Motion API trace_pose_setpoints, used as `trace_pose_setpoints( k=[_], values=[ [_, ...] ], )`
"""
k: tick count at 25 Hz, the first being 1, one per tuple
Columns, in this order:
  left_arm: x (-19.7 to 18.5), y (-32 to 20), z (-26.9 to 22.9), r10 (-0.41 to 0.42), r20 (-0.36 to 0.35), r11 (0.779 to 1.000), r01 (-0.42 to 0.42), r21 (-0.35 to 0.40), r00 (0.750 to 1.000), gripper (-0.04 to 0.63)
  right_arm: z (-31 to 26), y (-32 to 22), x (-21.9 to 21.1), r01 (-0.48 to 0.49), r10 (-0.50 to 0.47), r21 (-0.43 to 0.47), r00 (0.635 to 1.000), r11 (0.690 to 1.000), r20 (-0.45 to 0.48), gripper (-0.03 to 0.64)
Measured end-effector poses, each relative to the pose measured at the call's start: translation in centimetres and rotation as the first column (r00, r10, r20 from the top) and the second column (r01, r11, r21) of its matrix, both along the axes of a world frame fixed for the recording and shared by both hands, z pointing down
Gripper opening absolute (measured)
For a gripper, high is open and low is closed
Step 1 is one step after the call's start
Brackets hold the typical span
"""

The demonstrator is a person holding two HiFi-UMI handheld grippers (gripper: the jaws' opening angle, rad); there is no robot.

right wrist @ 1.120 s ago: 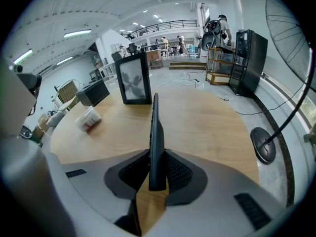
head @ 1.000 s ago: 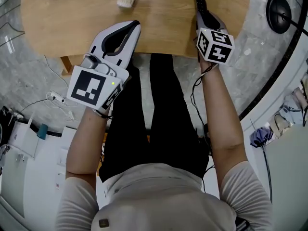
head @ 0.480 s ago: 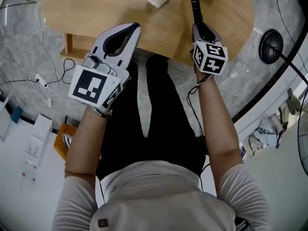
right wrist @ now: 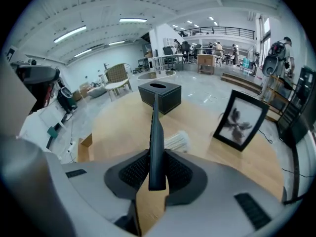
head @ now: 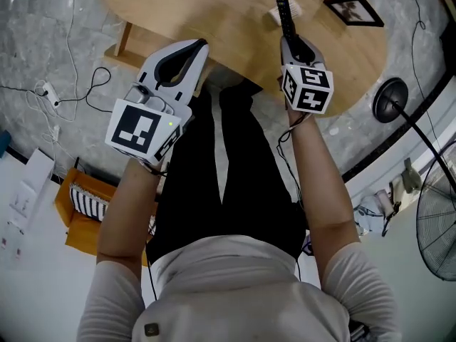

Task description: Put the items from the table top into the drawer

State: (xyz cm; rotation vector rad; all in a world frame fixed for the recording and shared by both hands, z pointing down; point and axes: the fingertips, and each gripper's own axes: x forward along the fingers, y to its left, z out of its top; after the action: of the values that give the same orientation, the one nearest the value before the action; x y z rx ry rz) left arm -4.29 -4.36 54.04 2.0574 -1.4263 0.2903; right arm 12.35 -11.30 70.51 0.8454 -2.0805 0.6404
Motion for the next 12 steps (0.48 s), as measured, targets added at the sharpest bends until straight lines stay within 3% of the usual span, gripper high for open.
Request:
trace_pose_setpoints(
  k=[7,12],
  values=[
    [-7.6,4.6,0.9,-0.107,-0.012,0.994,0.107,-0.01,0.994,0.009,0.7,4.4,-9.0,0.139,-0.139,-0.014,0.99,0.99,-0.003,0.104],
    [-12.1,8.5,2.2,-0.179,-0.017,0.984,0.178,-0.023,0.984,0.009,2.1,8.4,-14.4,0.256,-0.256,-0.033,0.966,0.966,-0.027,0.104]
  ],
)
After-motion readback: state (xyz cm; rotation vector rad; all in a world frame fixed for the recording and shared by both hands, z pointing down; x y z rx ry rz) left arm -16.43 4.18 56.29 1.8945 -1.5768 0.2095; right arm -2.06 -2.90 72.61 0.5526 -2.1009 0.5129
